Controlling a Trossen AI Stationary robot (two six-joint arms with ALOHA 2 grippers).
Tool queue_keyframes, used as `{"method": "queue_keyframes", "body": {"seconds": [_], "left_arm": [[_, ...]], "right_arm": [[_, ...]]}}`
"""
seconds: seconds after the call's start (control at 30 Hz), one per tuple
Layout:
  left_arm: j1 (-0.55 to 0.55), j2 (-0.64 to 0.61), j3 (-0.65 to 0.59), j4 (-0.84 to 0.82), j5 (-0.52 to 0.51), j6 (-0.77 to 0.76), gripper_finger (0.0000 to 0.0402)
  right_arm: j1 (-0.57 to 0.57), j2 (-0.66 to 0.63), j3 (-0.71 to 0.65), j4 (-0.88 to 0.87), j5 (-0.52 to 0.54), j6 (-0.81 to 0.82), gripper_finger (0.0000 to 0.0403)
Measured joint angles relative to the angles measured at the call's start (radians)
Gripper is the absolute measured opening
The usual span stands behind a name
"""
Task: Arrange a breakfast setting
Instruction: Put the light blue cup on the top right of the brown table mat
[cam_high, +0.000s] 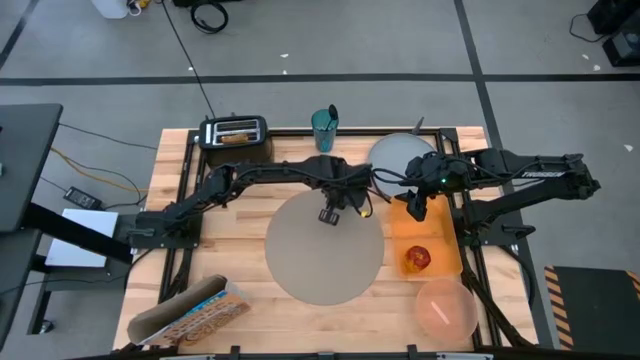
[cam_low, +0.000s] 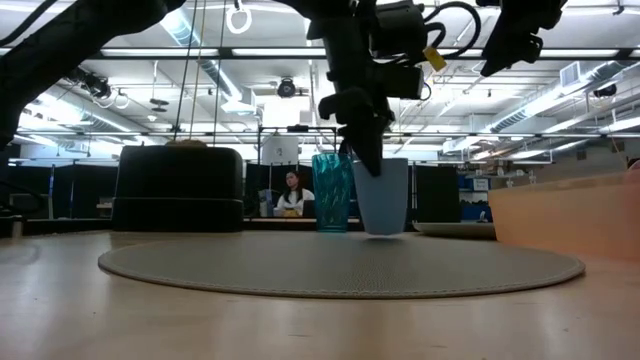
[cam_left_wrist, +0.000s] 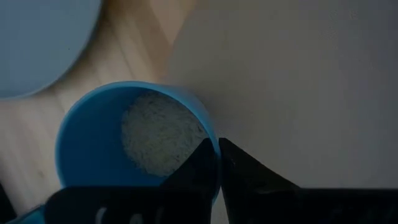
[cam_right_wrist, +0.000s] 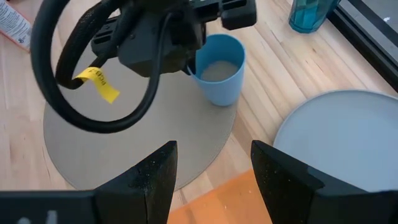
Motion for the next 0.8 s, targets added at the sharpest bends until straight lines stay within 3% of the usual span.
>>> {"method": "queue_keyframes", "body": {"seconds": [0.27,0.6,0.8], "left_arm": [[0.000,0.000,0.000,0.014,0.006,0.007,0.0028],[0.000,0.000,0.000,0.014,0.009,-0.002,0.0096],[0.000,0.000,0.000,0.013,0.009,-0.005,0.0109]], "right_arm": [[0.000,0.000,0.000,0.000,0.000,0.000,0.0213],[0.000,0.000,0.000,0.000,0.000,0.000,0.0213],[0.000,0.000,0.000,0.000,0.000,0.000,0.0213]]}}
